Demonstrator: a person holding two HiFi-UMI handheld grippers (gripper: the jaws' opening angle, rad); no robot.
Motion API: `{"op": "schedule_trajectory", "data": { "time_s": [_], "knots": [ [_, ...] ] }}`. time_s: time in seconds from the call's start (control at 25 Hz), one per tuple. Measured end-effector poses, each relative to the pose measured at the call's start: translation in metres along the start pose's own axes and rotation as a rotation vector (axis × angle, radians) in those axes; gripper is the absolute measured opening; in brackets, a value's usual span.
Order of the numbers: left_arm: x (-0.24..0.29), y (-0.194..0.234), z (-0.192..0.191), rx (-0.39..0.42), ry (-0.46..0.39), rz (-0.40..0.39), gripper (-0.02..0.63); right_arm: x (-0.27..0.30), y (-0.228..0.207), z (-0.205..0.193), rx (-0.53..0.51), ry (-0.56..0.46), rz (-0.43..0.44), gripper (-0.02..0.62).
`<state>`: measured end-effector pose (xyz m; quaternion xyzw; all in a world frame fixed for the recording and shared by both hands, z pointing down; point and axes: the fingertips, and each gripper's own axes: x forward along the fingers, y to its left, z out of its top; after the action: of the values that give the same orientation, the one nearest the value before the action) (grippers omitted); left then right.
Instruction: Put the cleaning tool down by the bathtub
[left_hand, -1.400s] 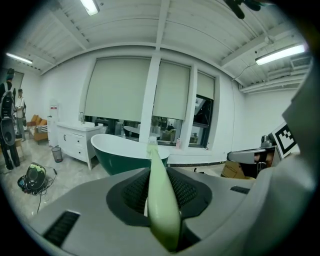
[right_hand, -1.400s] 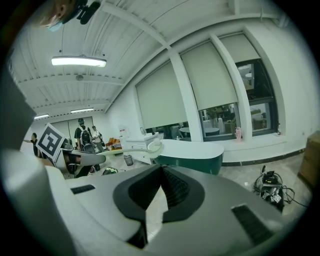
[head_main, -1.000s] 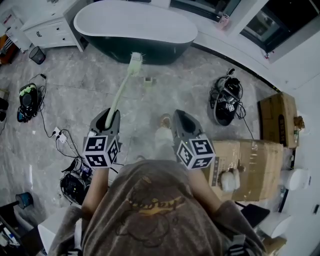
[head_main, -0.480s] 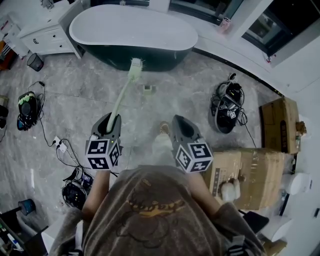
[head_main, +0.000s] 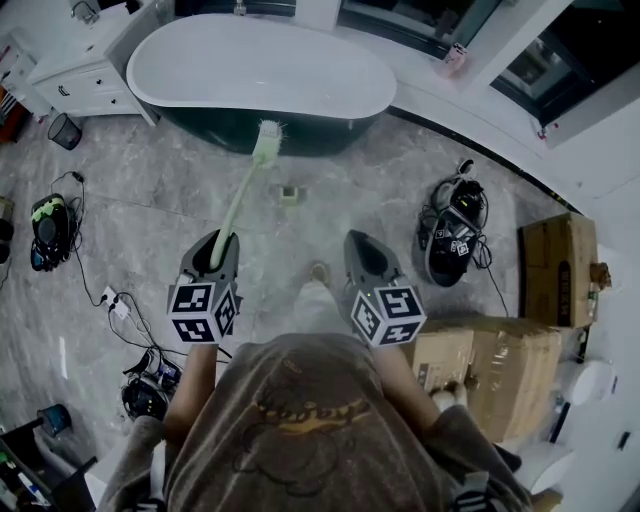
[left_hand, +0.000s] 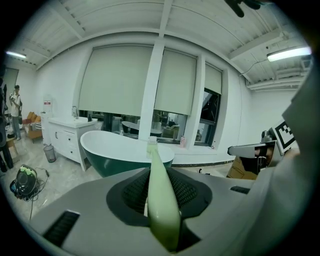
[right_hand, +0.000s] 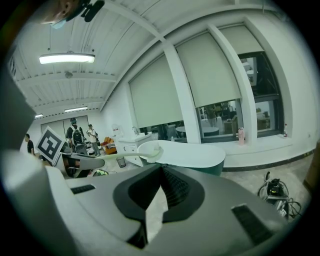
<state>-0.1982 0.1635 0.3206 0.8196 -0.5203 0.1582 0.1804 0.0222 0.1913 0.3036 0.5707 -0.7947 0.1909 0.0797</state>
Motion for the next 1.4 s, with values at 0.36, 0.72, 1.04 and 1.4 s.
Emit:
{"op": "schedule_trajectory", "data": {
  "time_s": [0.36,0.72,1.04,1.4],
  "knots": [
    [0.082,-0.011,0.046,-0.011,0.011,0.030,0.103,0.056,-0.074,0.046,-0.005,0.009,0.013,0.000],
    [0.160,-0.016,0.087,-0.036,0.010,0.100,0.103,0.120,-0.137,0.075,-0.004,0.044,0.086,0.000],
    [0.194,-0.009,0.108,-0.053,-0.008,0.130,0.103,0.162,-0.159,0.092,-0.024,0.057,0.121,0.000],
    [0.223,0.008,0.122,-0.053,-0.015,0.128,0.103,0.198,-0.169,0.111,-0.029,0.032,0.097,0.000]
  ]
}}
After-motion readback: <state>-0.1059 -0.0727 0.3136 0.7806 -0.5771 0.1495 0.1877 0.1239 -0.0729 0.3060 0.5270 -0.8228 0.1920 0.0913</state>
